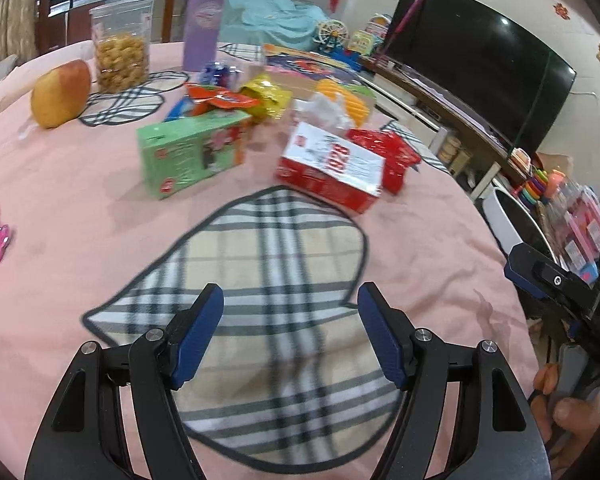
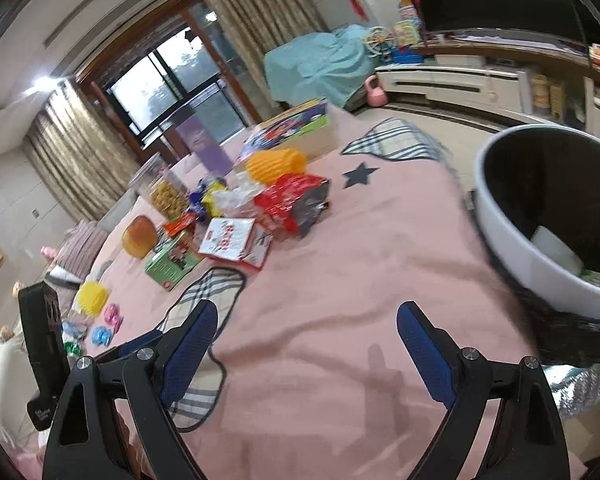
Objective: Collect trash
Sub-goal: 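Move both grippers back from the bin toward the cartons on the table, then grasp green juice carton with left gripper while right gripper grasps white milk carton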
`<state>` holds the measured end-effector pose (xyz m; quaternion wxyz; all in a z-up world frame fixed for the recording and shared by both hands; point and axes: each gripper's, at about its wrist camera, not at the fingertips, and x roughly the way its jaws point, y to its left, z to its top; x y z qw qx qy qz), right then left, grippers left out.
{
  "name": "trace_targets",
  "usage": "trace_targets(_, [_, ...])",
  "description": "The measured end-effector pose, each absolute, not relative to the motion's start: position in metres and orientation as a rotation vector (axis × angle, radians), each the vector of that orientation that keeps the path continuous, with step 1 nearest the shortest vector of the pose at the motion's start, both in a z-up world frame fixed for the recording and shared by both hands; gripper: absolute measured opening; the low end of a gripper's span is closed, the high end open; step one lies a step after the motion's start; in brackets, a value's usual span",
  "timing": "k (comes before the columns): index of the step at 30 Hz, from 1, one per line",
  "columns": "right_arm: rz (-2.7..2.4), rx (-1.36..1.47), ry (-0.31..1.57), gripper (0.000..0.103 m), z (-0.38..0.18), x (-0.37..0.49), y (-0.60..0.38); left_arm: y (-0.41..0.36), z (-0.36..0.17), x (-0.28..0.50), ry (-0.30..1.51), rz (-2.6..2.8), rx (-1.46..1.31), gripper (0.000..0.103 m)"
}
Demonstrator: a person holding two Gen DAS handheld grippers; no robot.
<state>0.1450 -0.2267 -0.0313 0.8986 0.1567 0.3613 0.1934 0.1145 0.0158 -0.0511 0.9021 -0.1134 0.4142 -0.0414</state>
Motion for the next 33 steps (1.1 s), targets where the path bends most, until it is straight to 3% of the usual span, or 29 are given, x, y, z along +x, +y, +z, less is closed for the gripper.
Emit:
trace_targets(15, [0.648,0.018,0.745,0.092,-0.031,0.174,-0.148,0.073,-0.054,0.142,0.869,-0.030,-0.188,0.075])
trace_targets(33, [0.714,-0.126,0.803,0.092,-0.045,0.243,-0.101,0.112,-0.057,0.212,0.891,-0.112,-0.131,0.079])
